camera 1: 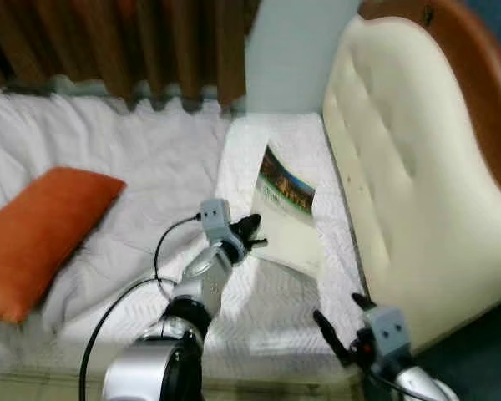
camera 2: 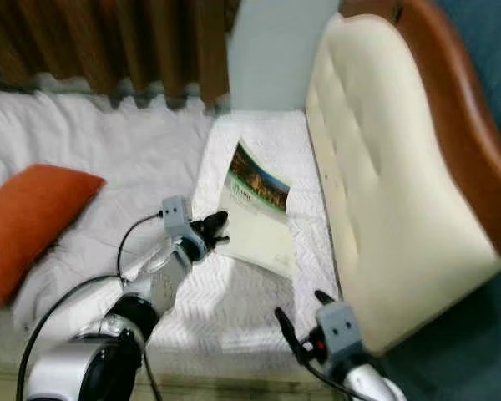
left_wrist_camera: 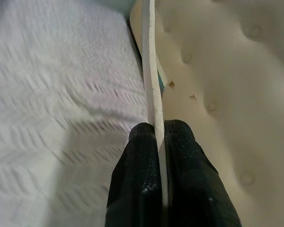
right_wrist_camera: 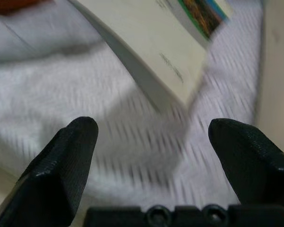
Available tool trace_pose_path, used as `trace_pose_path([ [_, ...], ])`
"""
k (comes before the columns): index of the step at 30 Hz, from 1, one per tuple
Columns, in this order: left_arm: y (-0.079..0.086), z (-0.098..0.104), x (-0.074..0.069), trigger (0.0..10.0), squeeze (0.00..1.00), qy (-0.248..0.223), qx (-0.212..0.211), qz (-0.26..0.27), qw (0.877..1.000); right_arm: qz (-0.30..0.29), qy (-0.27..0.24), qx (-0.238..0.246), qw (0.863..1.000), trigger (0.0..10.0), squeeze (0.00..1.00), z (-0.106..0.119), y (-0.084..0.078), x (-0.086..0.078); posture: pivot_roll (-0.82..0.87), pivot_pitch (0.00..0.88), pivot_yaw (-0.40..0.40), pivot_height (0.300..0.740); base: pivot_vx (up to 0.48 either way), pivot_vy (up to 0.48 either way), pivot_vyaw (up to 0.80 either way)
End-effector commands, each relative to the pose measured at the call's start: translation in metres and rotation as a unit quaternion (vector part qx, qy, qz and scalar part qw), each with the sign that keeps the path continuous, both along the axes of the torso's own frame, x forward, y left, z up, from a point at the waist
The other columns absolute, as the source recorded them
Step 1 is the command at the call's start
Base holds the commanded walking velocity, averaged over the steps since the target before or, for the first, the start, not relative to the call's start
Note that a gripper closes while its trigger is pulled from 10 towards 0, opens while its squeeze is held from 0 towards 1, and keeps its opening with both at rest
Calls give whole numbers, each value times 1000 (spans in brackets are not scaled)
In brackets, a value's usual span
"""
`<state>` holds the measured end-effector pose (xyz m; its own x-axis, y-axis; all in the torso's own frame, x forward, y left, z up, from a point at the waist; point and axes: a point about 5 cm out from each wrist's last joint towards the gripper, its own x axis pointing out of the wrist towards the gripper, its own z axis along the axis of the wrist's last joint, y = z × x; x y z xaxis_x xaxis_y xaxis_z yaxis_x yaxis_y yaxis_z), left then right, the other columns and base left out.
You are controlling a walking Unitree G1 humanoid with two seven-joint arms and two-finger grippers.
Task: Clean up the room
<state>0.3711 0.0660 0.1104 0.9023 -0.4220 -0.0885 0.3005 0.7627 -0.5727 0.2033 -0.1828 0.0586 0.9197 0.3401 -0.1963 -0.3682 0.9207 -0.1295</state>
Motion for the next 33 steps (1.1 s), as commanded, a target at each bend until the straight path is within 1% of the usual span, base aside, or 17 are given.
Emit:
trace_pose_path([
  [1, -4, -10, -4, 10000, 0, 39, -44, 0, 998, 7, 5, 6, 1000, 10000, 0, 9, 3, -12, -411, 450, -125, 740, 0, 0, 0],
  [2, -4, -10, -4, 10000, 0, 39, -44, 0, 998, 7, 5, 6, 1000, 10000, 0, 9, 3, -12, -411, 450, -125, 740, 0, 0, 0],
  [3, -1, -16, -6, 10000, 0, 54, -49, 12, 997, 7, 18, 6, 1000, 10000, 0, 15, 5, -34, -453, 506, -139, 740, 0, 0, 0],
  [4, -1, -16, -6, 10000, 0, 54, -49, 12, 997, 7, 18, 6, 1000, 10000, 0, 15, 5, -34, -453, 506, -139, 740, 0, 0, 0],
  [5, 2, -20, -8, 10000, 0, 62, -46, 16, 997, 9, 24, 7, 1000, 10000, 0, 18, 7, -44, -461, 518, -145, 740, 0, 0, 0],
  [6, 11, -38, -16, 10000, 0, 90, -17, 23, 996, 12, 40, 10, 999, 10000, 0, 22, 13, -60, -484, 542, -149, 740, 0, 0, 0],
  [8, 15, -48, -22, 10000, 0, 104, -2, 25, 994, 11, 41, 16, 999, 10000, 0, 23, 16, -65, -491, 544, -155, 740, 0, 0, 0],
  [9, 21, -61, -30, 10000, 0, 123, 36, 26, 991, 10, 38, 39, 998, 10000, 0, 32, 24, -70, -495, 564, -162, 740, 0, 0, 0],
  [11, 22, -65, -32, 10000, 0, 127, 47, 22, 991, 15, 37, 53, 998, 10000, 0, 35, 29, -68, -491, 573, -159, 740, 0, 0, 0],
  [15, 42, -64, -28, 10000, 0, 115, 124, 63, 984, 30, 22, 91, 995, 10000, 0, 37, 49, -40, -447, 591, -141, 740, 0, 0, 0],
  [18, 57, -56, -21, 10000, 0, 94, 175, 96, 975, 28, 23, 84, 996, 10000, 0, 37, 50, -38, -429, 589, -134, 740, 0, 0, 0],
  [21, 62, -49, -16, 10000, 0, 76, 202, 103, 971, 24, 34, 76, 996, 10000, 0, 33, 48, -43, -415, 595, -126, 740, 0, 0, 0],
  [25, 71, -42, -11, 10000, 0, 72, 188, 134, 970, 24, 53, 73, 996, 10000, 0, 29, 49, -53, -416, 592, -125, 740, 0, 0, 0],
  [28, 86, -34, -6, 10000, 0, 92, 107, 210, 967, 23, 70, 71, 995, 10000, 0, 25, 50, -61, -416, 592, -125, 740, 0, 0, 0],
  [29, 86, -34, -6, 10000, 0, 92, 107, 210, 967, 23, 70, 71, 995, 10000, 0, 25, 50, -61, -416, 592, -125, 740, 0, 0, 0],
  [31, 86, -31, -4, 10000, 0, 100, 60, 227, 967, 22, 74, 72, 994, 10000, 0, 24, 50, -65, -422, 595, -130, 740, 0, 0, 0],
  [33, 83, -30, -3, 10000, 0, 102, 46, 227, 967, 23, 76, 72, 994, 10000, 0, 24, 51, -66, -427, 594, -129, 740, 0, 0, 0],
])
